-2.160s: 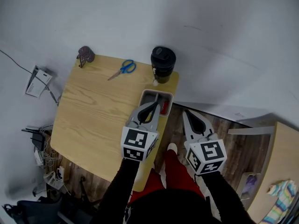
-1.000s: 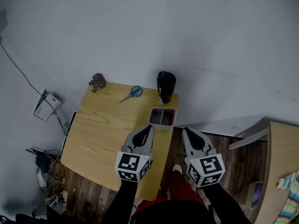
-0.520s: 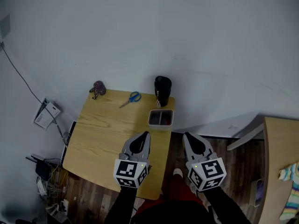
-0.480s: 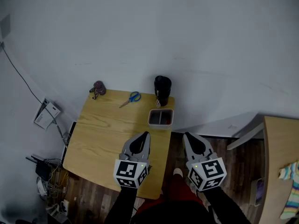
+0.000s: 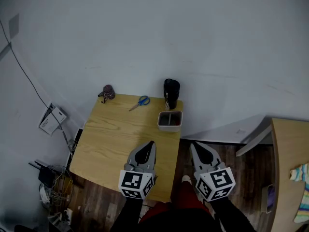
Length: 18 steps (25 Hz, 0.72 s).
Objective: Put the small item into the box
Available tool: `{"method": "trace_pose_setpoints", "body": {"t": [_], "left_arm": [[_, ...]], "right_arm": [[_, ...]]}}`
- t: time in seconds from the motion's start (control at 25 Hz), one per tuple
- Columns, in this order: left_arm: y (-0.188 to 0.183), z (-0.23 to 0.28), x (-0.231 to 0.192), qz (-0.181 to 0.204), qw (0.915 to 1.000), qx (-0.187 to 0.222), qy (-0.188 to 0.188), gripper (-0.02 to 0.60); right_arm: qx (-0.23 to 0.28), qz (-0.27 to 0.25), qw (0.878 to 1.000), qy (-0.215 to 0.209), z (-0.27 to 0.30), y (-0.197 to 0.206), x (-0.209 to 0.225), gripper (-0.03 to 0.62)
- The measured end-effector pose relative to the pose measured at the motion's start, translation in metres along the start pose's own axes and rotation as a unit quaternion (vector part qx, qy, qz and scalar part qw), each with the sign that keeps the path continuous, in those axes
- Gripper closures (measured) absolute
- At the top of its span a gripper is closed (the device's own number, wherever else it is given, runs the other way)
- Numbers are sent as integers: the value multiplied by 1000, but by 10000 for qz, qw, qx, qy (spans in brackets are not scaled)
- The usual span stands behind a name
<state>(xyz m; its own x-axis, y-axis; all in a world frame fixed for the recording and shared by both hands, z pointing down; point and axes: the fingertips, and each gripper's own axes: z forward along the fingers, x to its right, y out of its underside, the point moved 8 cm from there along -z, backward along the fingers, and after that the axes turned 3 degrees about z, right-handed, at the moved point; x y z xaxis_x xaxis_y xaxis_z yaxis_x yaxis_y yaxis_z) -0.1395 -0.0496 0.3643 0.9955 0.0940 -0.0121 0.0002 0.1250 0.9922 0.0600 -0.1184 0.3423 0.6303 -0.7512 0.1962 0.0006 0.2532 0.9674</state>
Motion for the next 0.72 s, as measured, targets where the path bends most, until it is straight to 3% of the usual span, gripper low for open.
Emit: {"method": "trace_pose_setpoints", "body": {"t": [0.72], "left_arm": [[1,-55,7,24,9998,164,57,578]], "right_arm": [[149,7,9999,53,-36,11,-36,586]]}}
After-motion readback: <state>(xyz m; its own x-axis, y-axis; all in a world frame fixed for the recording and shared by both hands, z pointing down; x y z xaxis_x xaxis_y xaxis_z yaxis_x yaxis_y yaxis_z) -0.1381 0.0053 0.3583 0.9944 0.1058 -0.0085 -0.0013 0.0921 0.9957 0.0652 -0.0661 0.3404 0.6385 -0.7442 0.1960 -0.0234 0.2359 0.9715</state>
